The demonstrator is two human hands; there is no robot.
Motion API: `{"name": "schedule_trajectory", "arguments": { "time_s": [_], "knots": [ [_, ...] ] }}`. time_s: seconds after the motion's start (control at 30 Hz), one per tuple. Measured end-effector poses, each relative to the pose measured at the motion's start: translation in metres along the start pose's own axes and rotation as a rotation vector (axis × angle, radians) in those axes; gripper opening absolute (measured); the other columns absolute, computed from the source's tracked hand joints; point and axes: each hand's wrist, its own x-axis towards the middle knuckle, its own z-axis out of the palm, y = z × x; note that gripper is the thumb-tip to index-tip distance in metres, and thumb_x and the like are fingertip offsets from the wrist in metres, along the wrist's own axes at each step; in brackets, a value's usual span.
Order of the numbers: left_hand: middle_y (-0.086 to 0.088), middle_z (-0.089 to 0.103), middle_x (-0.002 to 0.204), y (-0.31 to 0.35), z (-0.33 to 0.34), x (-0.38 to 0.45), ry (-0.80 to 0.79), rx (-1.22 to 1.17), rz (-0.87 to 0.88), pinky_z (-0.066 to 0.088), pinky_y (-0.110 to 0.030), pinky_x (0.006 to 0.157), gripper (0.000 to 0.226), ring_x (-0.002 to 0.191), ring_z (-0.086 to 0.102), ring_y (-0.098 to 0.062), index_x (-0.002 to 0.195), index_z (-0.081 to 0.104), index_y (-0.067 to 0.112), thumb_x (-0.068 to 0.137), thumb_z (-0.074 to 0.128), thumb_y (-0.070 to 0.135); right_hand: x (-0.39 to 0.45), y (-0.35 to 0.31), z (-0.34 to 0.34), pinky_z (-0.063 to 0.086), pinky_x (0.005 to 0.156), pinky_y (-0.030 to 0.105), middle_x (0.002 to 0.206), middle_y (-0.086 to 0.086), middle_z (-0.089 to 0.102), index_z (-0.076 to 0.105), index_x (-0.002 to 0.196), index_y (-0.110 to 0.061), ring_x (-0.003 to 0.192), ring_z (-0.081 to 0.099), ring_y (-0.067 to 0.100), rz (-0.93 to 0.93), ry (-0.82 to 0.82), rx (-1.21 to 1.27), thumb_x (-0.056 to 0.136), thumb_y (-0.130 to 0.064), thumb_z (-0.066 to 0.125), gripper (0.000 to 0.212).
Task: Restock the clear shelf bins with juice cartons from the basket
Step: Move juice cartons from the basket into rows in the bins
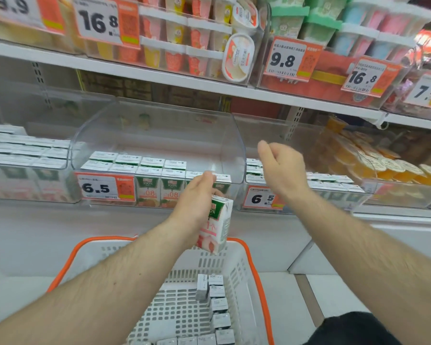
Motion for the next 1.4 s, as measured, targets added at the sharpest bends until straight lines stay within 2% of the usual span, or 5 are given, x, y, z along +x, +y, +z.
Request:
{"name": "schedule_trajectory", "arguments": {
  "time_s": [0.23, 0.6, 0.9, 1.1, 1.4],
  "knots": [
    [-0.011, 0.066, 0.11, 0.008, -0.03, -0.014, 0.014, -0.126, -0.112, 0.057, -0.036, 0.07, 0.045, 0.087, 0.067, -0.026, 0.114, 0.062, 0.02, 0.102, 0.032, 0.051, -0.072, -0.068, 0.017, 0.05, 0.06, 0.04, 0.063, -0.001, 0.058, 0.064, 0.083, -0.009, 0.057, 0.056, 0.015, 0.26, -0.569, 0.417, 0.072, -0.027, 0.082, 0.028],
    [0.0, 0.068, 0.115, 0.013, -0.143, -0.016, -0.373, 0.331, 0.334, 0.055, -0.031, 0.086, 0.056, 0.104, 0.066, -0.02, 0.122, 0.058, 0.021, 0.07, 0.077, 0.01, -0.076, -0.121, 0.039, 0.054, 0.076, 0.046, 0.094, 0.021, 0.07, 0.059, 0.089, -0.013, 0.077, 0.064, 0.026, 0.217, -0.438, 0.69, 0.076, 0.01, 0.075, 0.031],
    [0.0, 0.072, 0.111, 0.03, -0.207, -0.004, -0.173, 0.356, 0.486, 0.055, -0.035, 0.092, 0.046, 0.104, 0.067, -0.022, 0.115, 0.065, 0.019, 0.078, 0.076, -0.005, -0.048, -0.187, 0.065, 0.054, 0.083, 0.029, 0.126, -0.023, 0.049, 0.035, 0.143, -0.039, 0.085, 0.062, 0.005, -0.11, -0.562, 0.374, 0.073, -0.025, 0.083, 0.086],
    [0.006, 0.069, 0.113, 0.046, -0.257, -0.004, 0.091, 0.228, 0.516, 0.058, -0.031, 0.081, 0.047, 0.099, 0.069, -0.017, 0.113, 0.065, 0.03, 0.079, 0.076, -0.001, -0.03, -0.247, 0.1, 0.044, 0.078, 0.023, 0.102, -0.016, 0.063, 0.064, 0.112, -0.029, 0.092, 0.056, 0.005, -0.381, -0.471, 0.208, 0.086, -0.029, 0.072, 0.027],
    [0.003, 0.05, 0.072, 0.036, -0.321, 0.026, 0.712, 0.223, 0.216, 0.04, -0.03, 0.064, 0.029, 0.065, 0.048, -0.019, 0.08, 0.047, 0.023, 0.077, 0.076, 0.026, 0.061, -0.341, 0.202, 0.045, 0.075, 0.034, 0.104, 0.006, 0.062, 0.057, 0.111, -0.015, 0.094, 0.058, 0.028, -0.362, -0.481, 0.039, 0.09, -0.026, 0.064, 0.025]
  ]
}}
